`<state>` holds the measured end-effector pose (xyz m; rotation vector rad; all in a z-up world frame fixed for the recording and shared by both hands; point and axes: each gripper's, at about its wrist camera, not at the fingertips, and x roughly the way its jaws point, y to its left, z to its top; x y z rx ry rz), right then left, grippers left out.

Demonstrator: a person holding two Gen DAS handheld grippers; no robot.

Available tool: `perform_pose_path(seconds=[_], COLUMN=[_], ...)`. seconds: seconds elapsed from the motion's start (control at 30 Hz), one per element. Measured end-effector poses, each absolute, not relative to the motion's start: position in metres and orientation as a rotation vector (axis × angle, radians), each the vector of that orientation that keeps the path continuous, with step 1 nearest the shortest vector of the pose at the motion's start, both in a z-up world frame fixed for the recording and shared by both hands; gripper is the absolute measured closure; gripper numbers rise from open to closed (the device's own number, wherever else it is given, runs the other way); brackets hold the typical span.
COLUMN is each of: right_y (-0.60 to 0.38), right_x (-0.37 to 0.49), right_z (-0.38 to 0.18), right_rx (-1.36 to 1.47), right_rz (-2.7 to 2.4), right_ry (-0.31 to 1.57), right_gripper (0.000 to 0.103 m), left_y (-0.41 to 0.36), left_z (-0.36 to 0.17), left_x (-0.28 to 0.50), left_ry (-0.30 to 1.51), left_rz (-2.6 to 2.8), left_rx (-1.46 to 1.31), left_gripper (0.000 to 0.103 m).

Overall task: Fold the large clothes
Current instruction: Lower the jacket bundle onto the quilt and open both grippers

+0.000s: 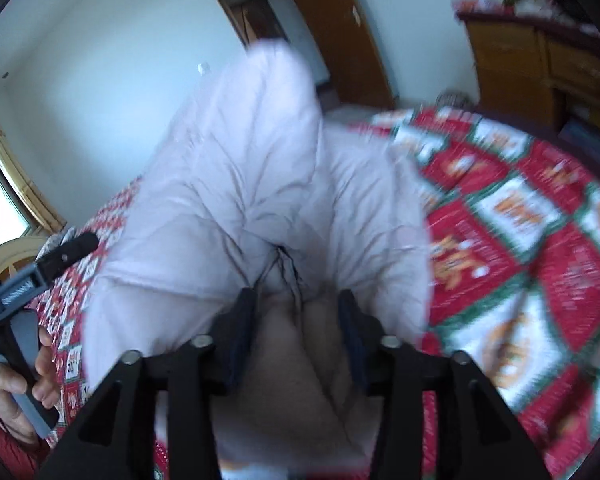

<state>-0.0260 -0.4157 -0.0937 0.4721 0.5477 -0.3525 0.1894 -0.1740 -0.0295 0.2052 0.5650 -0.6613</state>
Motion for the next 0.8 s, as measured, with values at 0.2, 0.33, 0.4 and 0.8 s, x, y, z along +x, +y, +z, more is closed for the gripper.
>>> perform_pose_path(seconds=[0.2, 0.33, 0.4, 0.8], right_y=[-0.374, -0.352, -0.337, -0.395], right_x=[-0.066, -0.07, -0.068, 0.13], right_z=[-0.055, -0.045, -0.038, 0.0], right_rx=[0.299, 0.279, 0.241, 0.104], right_rz=[-0.383, -0.371, -0.345, -0.264], right_ry=[0.513, 0.492, 0.472, 0.565], right_gripper=[0.025, 0.02, 0.021, 0.067], left_y=[-0.129, -0.128, -0.129, -0.156], left_z=[-0.024, -0.032, -0.034, -0.025], left_x=[0.16, 0.131, 0.12, 0.156], left_ry=[0.505, 0.517, 0.525, 0.548], left_rz=[-0.591, -0.596, -0.61, -0.595], left_rx=[0.183, 0.204, 0.21, 0.159], left_gripper=[0.001, 0.001, 0.001, 0.001])
